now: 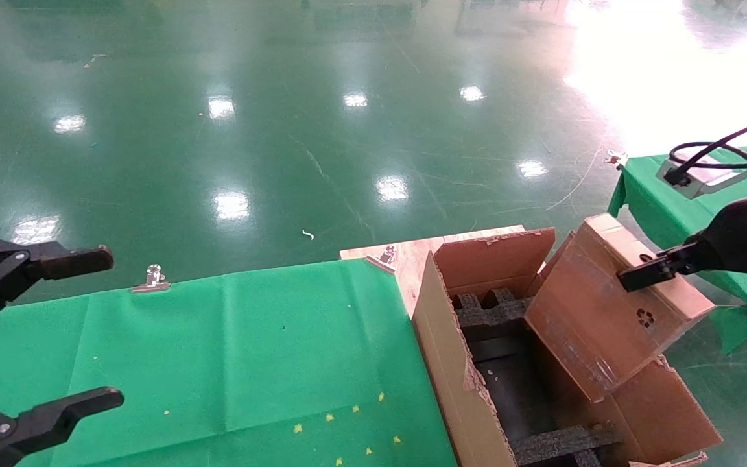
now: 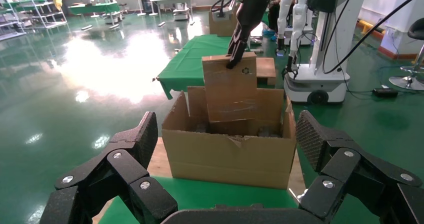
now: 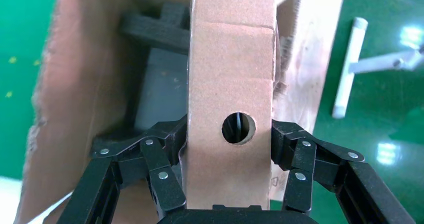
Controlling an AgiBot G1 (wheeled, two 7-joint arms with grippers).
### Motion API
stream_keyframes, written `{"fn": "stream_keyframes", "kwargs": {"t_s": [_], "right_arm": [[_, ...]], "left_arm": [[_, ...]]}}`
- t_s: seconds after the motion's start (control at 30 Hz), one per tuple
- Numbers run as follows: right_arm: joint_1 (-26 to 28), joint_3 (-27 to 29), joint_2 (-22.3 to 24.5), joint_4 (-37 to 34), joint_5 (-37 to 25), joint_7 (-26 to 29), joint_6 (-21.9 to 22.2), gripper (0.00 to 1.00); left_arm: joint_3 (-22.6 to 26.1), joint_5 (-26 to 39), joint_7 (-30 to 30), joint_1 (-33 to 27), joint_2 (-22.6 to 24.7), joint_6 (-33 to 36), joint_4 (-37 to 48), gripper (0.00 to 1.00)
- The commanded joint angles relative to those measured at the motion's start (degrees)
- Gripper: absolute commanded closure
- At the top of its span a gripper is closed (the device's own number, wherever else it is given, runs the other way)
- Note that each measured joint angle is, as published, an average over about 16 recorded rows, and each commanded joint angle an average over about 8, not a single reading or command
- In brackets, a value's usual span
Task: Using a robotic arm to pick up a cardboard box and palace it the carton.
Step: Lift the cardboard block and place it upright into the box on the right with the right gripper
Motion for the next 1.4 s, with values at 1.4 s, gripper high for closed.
{"fn": "stream_keyframes", "kwargs": {"t_s": [1.4], "right_arm": [[-8.8, -6.4, 1.9, 18.9, -17.5, 26.9, 14.8, 1.00]], "left_arm": [[0.0, 0.0, 0.0, 0.0, 0.0, 0.0, 0.0, 0.00]]}}
